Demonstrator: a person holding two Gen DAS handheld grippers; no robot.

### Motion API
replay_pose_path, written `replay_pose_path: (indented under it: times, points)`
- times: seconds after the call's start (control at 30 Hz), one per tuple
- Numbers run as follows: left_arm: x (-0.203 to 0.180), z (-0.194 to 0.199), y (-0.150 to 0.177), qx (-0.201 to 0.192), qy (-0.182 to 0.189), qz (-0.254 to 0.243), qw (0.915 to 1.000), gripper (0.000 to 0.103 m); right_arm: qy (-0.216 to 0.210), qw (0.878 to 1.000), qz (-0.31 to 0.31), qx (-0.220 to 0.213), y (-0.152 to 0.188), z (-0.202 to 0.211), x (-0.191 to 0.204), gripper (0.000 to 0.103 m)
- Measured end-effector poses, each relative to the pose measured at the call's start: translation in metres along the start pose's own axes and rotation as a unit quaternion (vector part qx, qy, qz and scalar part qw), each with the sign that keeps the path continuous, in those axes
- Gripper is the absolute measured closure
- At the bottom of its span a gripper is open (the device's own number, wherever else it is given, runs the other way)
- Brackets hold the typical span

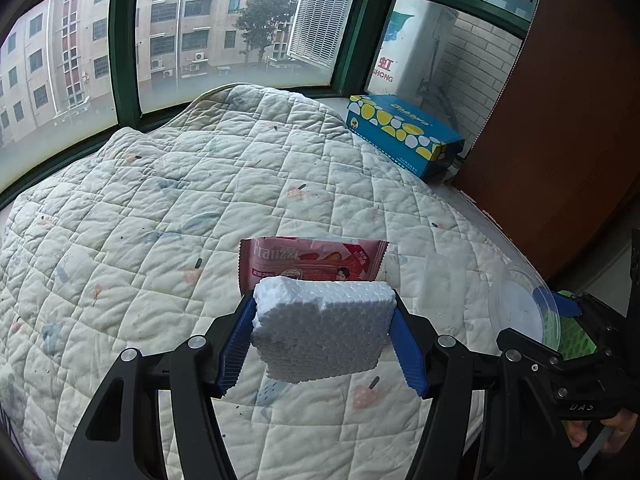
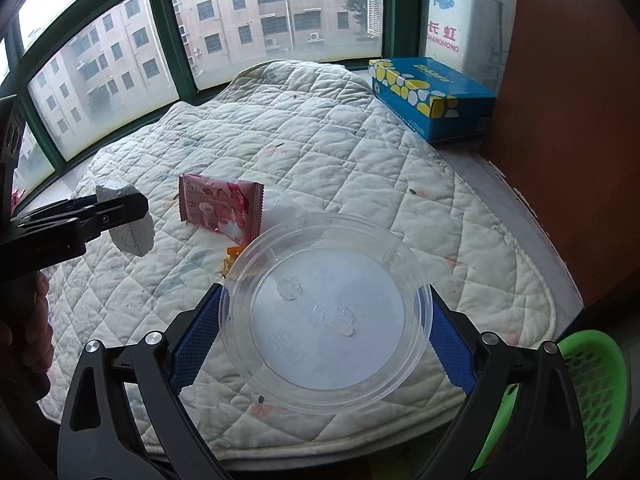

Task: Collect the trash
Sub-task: 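Drop the clear lid into the basket with the right tool while the left carries the foam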

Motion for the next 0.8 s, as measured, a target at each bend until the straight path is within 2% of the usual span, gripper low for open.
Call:
replay_pose_path:
  times: [0.37, 0.8]
  points:
    - [-0.061, 0.01, -0.009, -0.01, 0.031, -0.039, 0.9987, 0.042, 0.019, 0.998, -0.061, -0.028, 0.021, 0.047, -0.054, 0.01]
    - [-0.14, 0.016, -0.016, -0.012, 0.07, -0.092, 0.9932, 0.042, 0.081, 0.986, -0.139, -0.052, 0.056, 0.101, -0.154, 0.009]
Point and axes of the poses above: each gripper's, at about its wrist camera, not at the fingertips, and z roughly against the way its jaws point, x to its left, y to its underside, the point moved 8 cm from there along -z, roughly the way its jaws point, and after that the axes turned 15 degrees about -z, right-handed, at the moved point
